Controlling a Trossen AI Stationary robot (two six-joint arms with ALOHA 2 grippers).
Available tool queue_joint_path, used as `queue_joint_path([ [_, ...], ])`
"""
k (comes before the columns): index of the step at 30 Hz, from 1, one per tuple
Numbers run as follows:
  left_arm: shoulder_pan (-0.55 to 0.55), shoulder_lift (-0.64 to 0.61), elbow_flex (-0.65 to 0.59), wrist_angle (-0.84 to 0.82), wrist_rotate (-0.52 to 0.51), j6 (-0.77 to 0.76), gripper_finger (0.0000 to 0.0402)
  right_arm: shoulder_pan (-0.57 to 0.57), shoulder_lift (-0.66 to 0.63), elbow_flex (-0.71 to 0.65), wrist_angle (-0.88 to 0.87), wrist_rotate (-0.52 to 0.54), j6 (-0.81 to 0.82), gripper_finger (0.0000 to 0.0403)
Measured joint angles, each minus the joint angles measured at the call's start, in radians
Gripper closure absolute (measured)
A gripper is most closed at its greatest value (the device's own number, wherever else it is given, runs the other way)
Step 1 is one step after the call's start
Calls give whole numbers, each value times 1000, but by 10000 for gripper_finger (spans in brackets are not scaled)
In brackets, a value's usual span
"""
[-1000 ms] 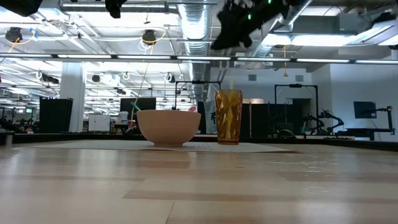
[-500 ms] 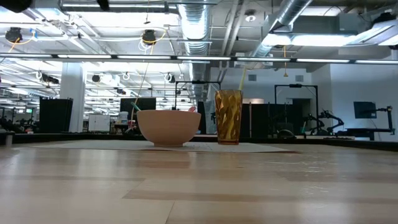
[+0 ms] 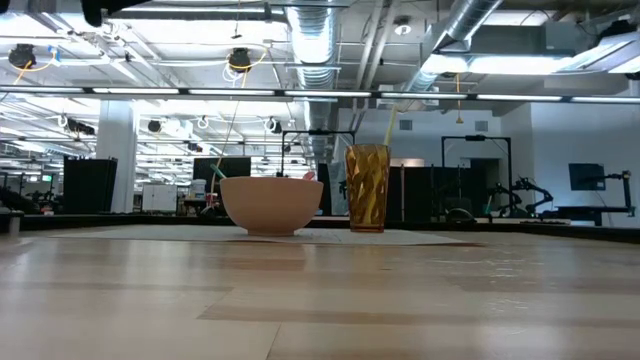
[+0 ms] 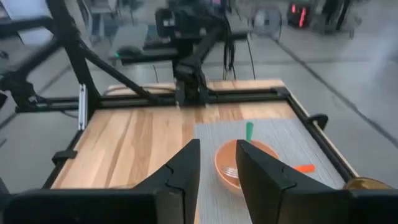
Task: Pick & Place Utensil
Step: Return to Home Position
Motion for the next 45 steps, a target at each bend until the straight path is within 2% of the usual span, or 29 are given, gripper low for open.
queue_joint_path([
  [5,-101,-98,-91,-2,0,-28,256,0,-183,-262,194,-2,-2,305],
  [10,-137,-183,-155,3,0,-40,256,0,-314,-441,305,-2,46,305],
  [18,-152,-232,-273,-1,0,-160,256,0,-498,-592,363,1,83,305],
  [26,-152,-232,-288,4,-3,-160,256,0,-665,-711,346,0,75,305],
  [30,-152,-231,-296,4,-3,-160,256,0,-678,-790,393,0,80,305],
  [35,-152,-231,-317,4,-4,-165,256,-1,-679,-881,539,0,78,305],
  [38,-152,-231,-344,5,-4,-201,256,-1,-679,-904,556,1,75,305],
  [45,-152,-228,-374,3,-4,-248,256,-1,-679,-1012,716,1,75,305],
])
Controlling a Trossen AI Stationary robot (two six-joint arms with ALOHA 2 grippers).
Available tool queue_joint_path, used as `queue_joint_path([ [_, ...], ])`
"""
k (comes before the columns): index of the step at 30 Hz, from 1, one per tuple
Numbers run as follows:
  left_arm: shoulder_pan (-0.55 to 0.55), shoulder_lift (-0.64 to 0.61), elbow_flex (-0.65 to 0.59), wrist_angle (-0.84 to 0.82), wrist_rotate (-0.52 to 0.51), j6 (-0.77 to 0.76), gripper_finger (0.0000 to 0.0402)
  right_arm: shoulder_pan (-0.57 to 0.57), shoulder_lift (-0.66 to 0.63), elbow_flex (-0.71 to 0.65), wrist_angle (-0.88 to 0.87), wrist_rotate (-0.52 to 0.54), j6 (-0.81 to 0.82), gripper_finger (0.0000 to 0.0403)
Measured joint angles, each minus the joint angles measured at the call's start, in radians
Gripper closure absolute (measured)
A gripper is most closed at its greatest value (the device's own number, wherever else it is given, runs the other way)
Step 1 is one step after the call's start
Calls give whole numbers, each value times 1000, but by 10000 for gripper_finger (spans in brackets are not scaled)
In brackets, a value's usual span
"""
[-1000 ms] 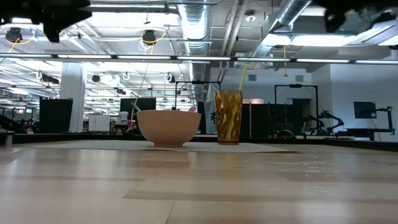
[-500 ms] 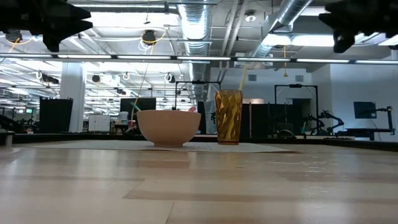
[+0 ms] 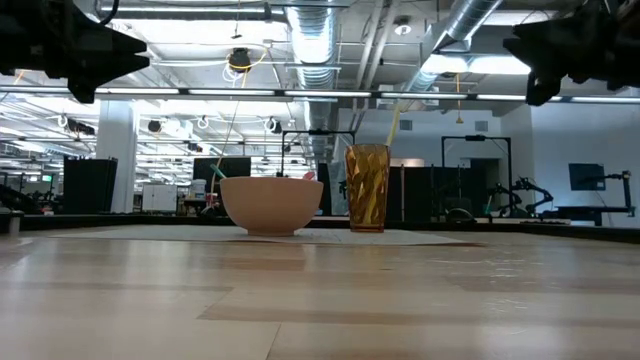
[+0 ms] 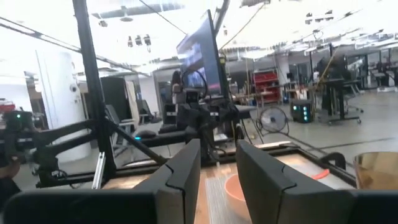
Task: Pick & Place Utensil
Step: Return to Home Position
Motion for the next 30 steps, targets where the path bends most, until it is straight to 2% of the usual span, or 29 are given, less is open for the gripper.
queue_joint_path([
  [30,0,6,0,4,0,2,256,0,11,-25,15,26,0,305],
])
